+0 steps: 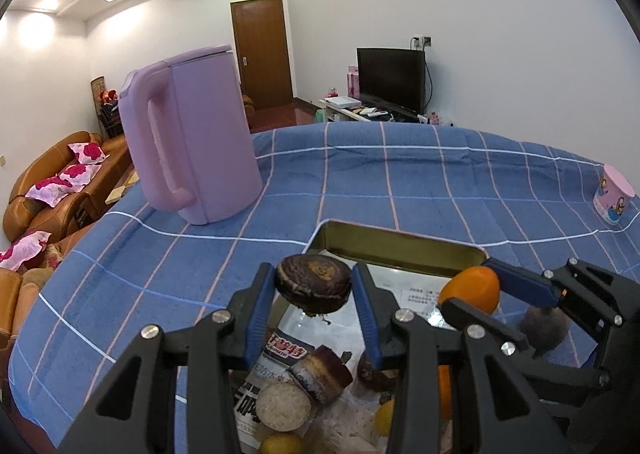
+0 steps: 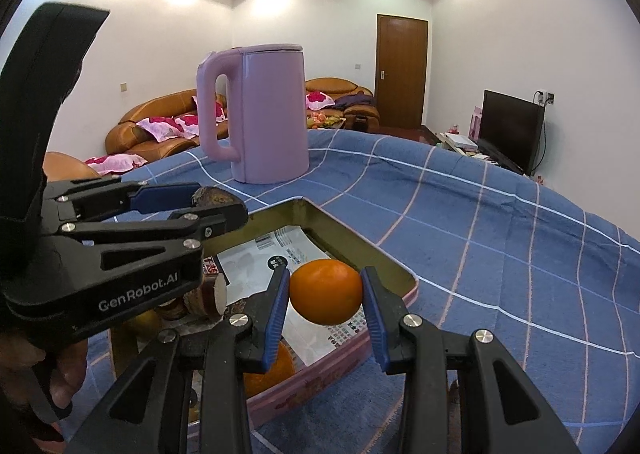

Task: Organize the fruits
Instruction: 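Carry the dark brown fruit with left tool while right tool carries the orange over the tin, then open left tool to drop the brown fruit while right tool releases the orange into the tin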

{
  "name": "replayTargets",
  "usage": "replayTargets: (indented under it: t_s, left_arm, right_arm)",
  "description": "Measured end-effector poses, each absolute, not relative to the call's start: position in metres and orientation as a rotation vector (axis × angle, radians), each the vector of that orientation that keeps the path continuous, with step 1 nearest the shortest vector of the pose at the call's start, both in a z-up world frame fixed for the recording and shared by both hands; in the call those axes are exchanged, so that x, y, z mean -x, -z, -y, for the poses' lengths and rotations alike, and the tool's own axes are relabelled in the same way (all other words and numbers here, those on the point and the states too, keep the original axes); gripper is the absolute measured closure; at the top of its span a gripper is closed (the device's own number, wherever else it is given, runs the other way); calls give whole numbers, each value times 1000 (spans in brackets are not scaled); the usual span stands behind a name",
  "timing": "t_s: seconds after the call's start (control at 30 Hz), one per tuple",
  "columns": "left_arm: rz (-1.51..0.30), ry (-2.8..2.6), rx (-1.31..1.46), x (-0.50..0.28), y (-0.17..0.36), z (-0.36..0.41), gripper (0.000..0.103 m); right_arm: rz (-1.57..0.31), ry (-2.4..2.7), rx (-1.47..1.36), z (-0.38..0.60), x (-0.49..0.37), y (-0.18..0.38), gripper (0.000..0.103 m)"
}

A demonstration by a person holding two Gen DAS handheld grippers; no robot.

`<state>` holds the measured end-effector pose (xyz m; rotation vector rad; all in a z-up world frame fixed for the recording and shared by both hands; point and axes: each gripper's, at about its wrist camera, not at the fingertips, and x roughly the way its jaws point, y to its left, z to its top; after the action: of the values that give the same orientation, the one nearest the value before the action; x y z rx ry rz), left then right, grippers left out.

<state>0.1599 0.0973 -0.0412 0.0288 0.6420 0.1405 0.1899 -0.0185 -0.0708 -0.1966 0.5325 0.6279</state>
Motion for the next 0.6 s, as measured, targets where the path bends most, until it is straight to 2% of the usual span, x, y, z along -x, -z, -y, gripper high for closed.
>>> replayTargets:
  t_s: [0.6]
  left_arm:
    - [-735,-124,-23,-177,58,-98,62]
  right_arm:
    - [-615,-604,219,12,-203,80,65]
